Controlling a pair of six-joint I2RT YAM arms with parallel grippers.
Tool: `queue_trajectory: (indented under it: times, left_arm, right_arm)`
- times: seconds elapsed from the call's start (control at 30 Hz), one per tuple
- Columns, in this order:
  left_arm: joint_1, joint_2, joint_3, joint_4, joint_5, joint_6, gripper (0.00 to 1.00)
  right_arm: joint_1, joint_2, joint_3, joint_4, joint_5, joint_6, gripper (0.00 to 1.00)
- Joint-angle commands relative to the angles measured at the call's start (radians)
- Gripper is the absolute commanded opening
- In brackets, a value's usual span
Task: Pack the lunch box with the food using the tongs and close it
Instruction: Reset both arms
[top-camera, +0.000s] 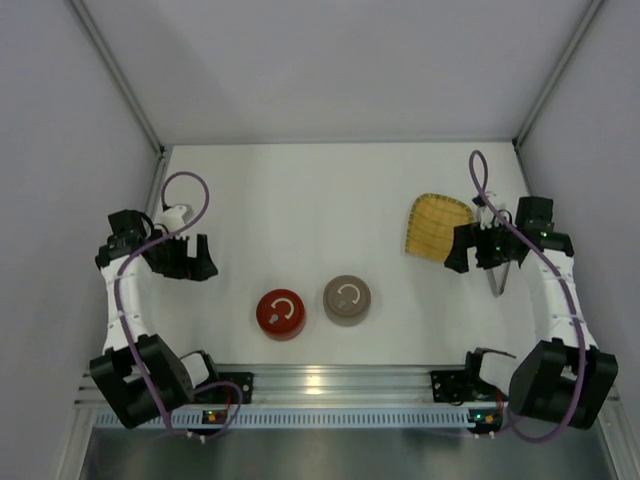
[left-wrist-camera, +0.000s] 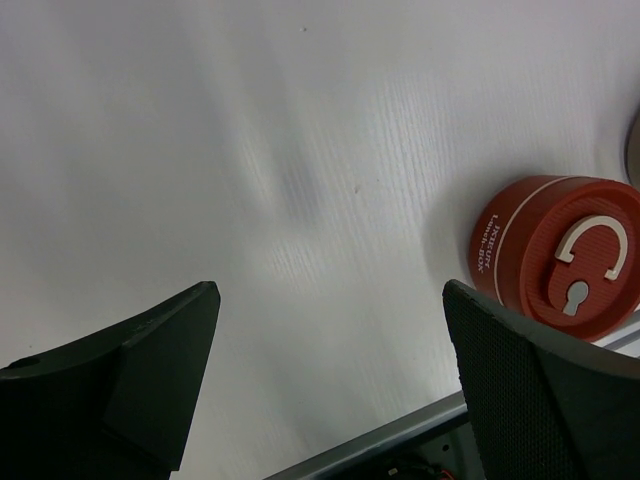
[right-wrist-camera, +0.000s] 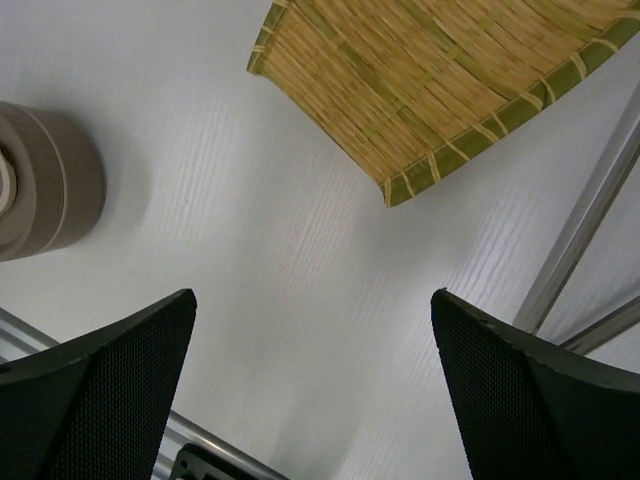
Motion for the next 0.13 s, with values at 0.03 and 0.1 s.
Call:
queue_trajectory:
  times: [0.03,0.1]
  left_arm:
    - [0.002,-0.104,-0.030,0.070,0.026,0.011,0.98]
    - [0.004,-0.156,-0.043,0.069,0.023,0.012,0.98]
  right_arm:
    - [-0.034,-0.006,0.018,0.011,-0.034,-0.039,0.99]
    - [-0.037,-0.020,0.030,0.000,-0.019,-0.044,0.99]
